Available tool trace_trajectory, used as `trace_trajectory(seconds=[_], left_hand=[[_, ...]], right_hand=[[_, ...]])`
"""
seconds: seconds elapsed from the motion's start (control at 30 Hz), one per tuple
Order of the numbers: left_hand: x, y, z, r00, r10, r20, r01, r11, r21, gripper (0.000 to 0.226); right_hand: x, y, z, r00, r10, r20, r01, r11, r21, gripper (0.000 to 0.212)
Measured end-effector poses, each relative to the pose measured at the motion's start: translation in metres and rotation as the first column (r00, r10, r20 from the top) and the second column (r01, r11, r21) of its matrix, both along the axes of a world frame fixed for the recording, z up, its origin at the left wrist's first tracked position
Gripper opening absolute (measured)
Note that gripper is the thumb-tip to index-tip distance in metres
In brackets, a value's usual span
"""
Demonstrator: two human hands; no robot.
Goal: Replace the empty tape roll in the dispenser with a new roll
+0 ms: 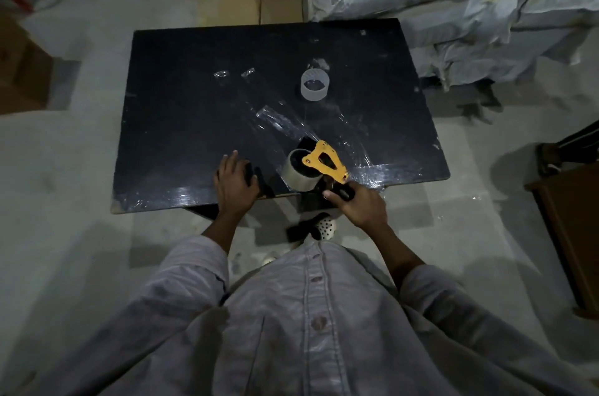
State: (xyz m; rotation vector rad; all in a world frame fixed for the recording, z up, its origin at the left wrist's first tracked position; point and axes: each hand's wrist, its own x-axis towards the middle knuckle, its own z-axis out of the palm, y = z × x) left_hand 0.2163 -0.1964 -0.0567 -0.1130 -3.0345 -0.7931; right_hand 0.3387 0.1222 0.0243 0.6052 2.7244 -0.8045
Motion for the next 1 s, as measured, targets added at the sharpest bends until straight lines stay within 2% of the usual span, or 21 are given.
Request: trace_trajectory(seconds=[0.23, 0.4, 0.53, 0.8, 0.93, 1.0], left_hand=[[-0.02, -0.001, 0.011, 0.998, 0.066, 0.019, -0.065, 0.998, -0.023, 0.053], [-0.043, 0.004, 0.02, 0.995, 0.091, 0.03, -0.09, 0.995, -0.038, 0.052], [-0.058, 0.006, 0.025, 0.995, 0.095, 0.007, -0.095, 0.994, -0.052, 0.051], [-0.072, 0.009, 0.033, 0.995, 0.102, -0.006, -0.102, 0.992, -0.069, 0.052], [-0.068, 0.01, 0.03, 0.994, 0.108, 0.017, -0.105, 0.99, -0.099, 0.053], [-0.068, 0.011, 0.025, 0.994, 0.109, 0.017, -0.107, 0.989, -0.098, 0.052]], right_hand=[[-0.038, -0.003, 0.009, 1.0, -0.004, 0.012, 0.003, 0.994, 0.107, 0.094], [-0.079, -0.002, 0.022, 0.996, 0.082, 0.022, -0.084, 0.984, 0.156, 0.079], [-0.114, -0.007, 0.024, 0.992, 0.124, -0.003, -0.122, 0.98, 0.155, 0.079], [-0.162, -0.01, 0.003, 0.989, 0.151, -0.007, -0.15, 0.985, 0.086, 0.077], [-0.166, 0.006, -0.044, 0.981, 0.188, 0.055, -0.182, 0.978, -0.097, 0.078], [-0.167, 0.012, -0.054, 0.986, 0.166, 0.019, -0.159, 0.969, -0.188, 0.081]])
